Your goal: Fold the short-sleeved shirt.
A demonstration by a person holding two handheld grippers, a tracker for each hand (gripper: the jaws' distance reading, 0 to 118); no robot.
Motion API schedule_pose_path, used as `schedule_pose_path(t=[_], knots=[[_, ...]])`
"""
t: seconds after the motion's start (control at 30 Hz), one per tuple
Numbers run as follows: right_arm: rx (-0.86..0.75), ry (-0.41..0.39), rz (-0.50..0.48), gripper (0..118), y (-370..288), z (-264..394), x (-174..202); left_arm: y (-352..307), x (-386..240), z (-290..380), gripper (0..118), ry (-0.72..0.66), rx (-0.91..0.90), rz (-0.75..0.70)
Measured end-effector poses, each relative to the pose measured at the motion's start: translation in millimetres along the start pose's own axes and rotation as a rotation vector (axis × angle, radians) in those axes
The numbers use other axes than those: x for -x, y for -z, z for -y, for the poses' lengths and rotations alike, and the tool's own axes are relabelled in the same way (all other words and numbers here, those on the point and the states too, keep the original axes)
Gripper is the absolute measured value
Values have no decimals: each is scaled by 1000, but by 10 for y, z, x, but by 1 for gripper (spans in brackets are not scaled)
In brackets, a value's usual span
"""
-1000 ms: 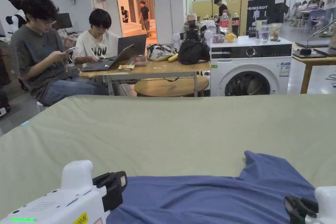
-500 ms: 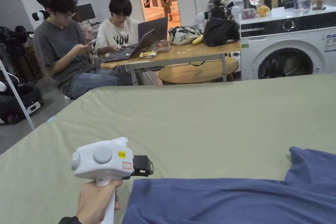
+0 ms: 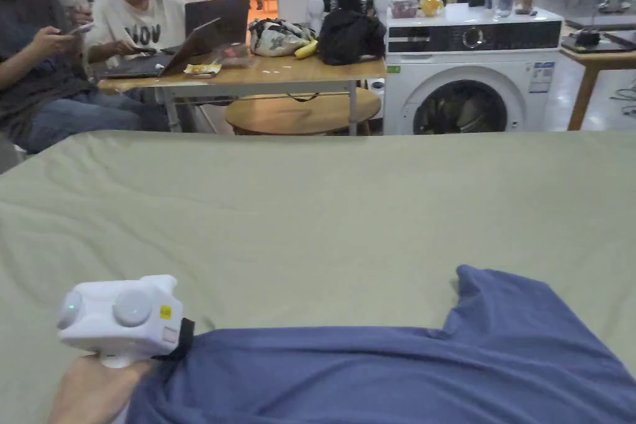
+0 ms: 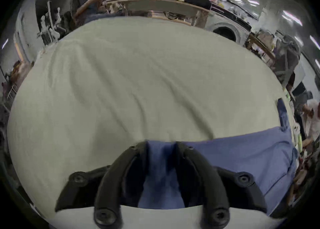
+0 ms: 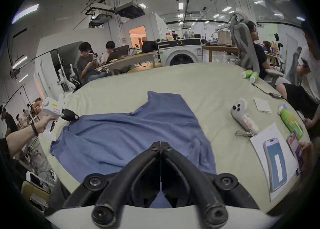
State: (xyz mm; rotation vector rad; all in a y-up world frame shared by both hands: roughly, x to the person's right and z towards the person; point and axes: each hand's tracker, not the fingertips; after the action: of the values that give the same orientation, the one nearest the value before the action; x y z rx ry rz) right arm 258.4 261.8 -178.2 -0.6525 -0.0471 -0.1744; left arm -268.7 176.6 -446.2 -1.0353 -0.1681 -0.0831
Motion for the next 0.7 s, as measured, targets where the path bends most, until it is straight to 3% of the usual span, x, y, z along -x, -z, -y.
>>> schedule_pose_path(t=[0.03,0.13,0.23,0.27,0.37,0.47,0.53,0.57,0.6,0.67,0.7], knots=[[2,1,8,0,137,-110,-42,11,-11,-4,4,11,15,-7],[182,-22,42,2,719,-460,-216,-62,-78,5,0,14,25,-5],[363,-35,122,46,1376,-625,-429,-76,-89,-15,0,9,46,-6],[401,12,128,47,1556,-625,-504,-90,-93,-15,0,13,52,-5],[489,106,130,47,1884,-554,-668,-105,-74,-5,0,5,53,4],[447,14,149,47,1773,-530,-568,-111,-57,22,0,-10,43,13],[454,-4,148,44,1714,-531,-517,-97,-34,33,0,-21,28,13],[452,4,137,35,1683,-522,-499,-128,-34,53,0,-35,14,11],[452,9,121,15,1644,-508,-473,-176,-30,68,0,-51,-4,15],[359,55,103,1,1434,-498,-439,-397,30,122,0,-100,-86,55],[310,60,88,1,1277,-509,-414,-574,68,172,0,-112,-131,99]])
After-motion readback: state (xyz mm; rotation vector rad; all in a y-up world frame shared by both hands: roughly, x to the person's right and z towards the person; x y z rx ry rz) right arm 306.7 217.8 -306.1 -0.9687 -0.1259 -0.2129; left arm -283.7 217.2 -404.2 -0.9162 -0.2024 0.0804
